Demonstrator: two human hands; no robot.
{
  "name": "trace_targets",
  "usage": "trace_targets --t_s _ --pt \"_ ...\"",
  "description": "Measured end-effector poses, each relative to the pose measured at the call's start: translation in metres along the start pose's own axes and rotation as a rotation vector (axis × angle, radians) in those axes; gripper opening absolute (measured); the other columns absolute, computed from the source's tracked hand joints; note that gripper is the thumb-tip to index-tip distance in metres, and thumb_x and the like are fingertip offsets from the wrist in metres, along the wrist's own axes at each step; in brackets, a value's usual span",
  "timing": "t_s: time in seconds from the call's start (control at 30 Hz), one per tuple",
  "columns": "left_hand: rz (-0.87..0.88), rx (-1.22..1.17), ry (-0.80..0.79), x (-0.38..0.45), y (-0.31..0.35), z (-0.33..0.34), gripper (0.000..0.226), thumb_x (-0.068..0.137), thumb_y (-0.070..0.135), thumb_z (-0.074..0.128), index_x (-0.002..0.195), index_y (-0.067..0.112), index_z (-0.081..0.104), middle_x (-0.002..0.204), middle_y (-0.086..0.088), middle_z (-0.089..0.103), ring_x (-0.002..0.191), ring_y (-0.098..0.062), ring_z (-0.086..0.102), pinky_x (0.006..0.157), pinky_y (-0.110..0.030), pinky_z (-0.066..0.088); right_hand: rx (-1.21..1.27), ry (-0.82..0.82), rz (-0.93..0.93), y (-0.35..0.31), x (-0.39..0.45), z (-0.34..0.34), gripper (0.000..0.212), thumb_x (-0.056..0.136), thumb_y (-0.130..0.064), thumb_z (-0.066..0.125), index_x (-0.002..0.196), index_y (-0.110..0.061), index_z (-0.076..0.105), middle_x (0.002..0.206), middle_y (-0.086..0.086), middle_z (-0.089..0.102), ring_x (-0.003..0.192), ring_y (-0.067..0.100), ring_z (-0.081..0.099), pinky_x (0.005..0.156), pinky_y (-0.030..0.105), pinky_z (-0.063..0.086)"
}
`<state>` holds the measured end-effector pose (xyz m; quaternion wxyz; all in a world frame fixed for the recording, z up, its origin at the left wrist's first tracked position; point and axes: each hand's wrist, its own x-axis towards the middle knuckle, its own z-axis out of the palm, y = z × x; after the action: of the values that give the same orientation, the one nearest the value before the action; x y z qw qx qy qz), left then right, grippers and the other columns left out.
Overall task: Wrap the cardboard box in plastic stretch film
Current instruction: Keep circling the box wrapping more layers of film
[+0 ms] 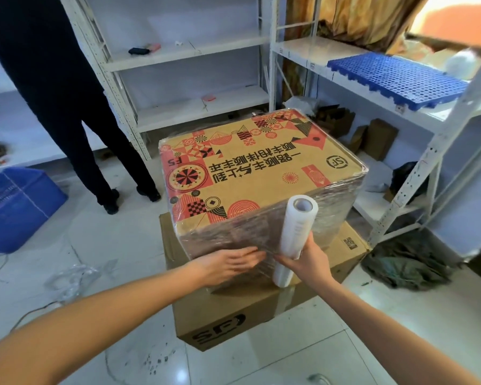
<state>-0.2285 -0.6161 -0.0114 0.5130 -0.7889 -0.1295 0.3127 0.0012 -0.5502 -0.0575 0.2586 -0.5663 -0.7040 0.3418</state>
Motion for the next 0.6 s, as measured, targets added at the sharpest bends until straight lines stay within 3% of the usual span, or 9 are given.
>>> trace_targets --t_s 0.13,0.23,0.3,0.37,0.43,0.5,0.6 --pt "-0.153 -0.041 -0.251 0.004 -0.006 0.005 0.081 0.085 0.036 0.058 0.145 0.007 0.012 0.149 -0.022 -0.005 0.129 -0.050 -0.016 0.104 -0.059 -0.013 0.040 -0.086 -0.046 0.003 0.003 -0.002 0.095 0.067 -0.050 0.079 0.137 -0.030 0.019 0.127 -0.001 0.051 0.114 0.023 0.054 0.087 0.045 0.052" --pt "-0.092 -0.020 -0.281 0.003 0.001 0.011 0.090 0.082 0.040 0.061 0.141 0.001 0.007 0.145 -0.033 -0.013 0.126 -0.061 -0.019 0.101 -0.066 -0.017 0.010 -0.143 -0.106 0.006 0.006 -0.001 0.089 0.074 -0.041 0.076 0.140 -0.023 0.020 0.128 0.002 0.047 0.116 0.026 0.052 0.087 0.043 0.051" --pt "-0.024 0.034 -0.280 0.008 0.007 0.011 0.093 0.078 0.036 0.065 0.144 -0.001 0.011 0.146 -0.040 -0.002 0.128 -0.065 -0.010 0.101 -0.073 -0.014 -0.002 -0.157 -0.143 0.007 0.008 -0.002 0.088 0.076 -0.040 0.075 0.142 -0.020 0.020 0.130 0.003 0.046 0.117 0.025 0.051 0.088 0.041 0.050" --pt "-0.011 -0.013 -0.273 0.016 0.004 0.005 0.078 0.080 0.031 0.065 0.143 0.001 0.029 0.144 -0.031 0.021 0.133 -0.054 0.012 0.107 -0.069 -0.005 0.003 -0.172 -0.159 0.009 0.009 -0.004 0.090 0.075 -0.040 0.076 0.143 -0.020 0.021 0.133 0.001 0.047 0.118 0.022 0.050 0.091 0.042 0.049" --pt "0.054 -0.110 -0.197 0.025 -0.002 0.003 0.065 0.082 0.027 0.064 0.140 0.009 0.041 0.145 -0.018 0.032 0.136 -0.039 0.024 0.114 -0.056 0.006 0.029 -0.179 -0.157 0.011 0.009 -0.006 0.091 0.073 -0.040 0.077 0.144 -0.024 0.022 0.133 -0.004 0.048 0.119 0.018 0.049 0.094 0.041 0.048" --pt "0.103 -0.108 -0.132 0.031 -0.007 0.008 0.066 0.085 0.024 0.061 0.144 0.016 0.034 0.154 -0.010 0.021 0.142 -0.032 0.017 0.115 -0.050 0.004 0.099 -0.182 -0.146 0.012 0.009 -0.009 0.088 0.070 -0.037 0.080 0.140 -0.030 0.028 0.127 -0.013 0.048 0.119 0.013 0.049 0.095 0.037 0.047" --pt "0.087 0.019 -0.254 0.040 -0.003 0.008 0.072 0.089 0.035 0.055 0.149 0.018 0.018 0.158 -0.009 -0.002 0.143 -0.036 -0.001 0.104 -0.059 -0.012 0.197 -0.175 -0.114 0.007 0.012 -0.012 0.081 0.066 -0.032 0.084 0.126 -0.041 0.032 0.117 -0.016 0.052 0.114 0.013 0.052 0.090 0.035 0.047"
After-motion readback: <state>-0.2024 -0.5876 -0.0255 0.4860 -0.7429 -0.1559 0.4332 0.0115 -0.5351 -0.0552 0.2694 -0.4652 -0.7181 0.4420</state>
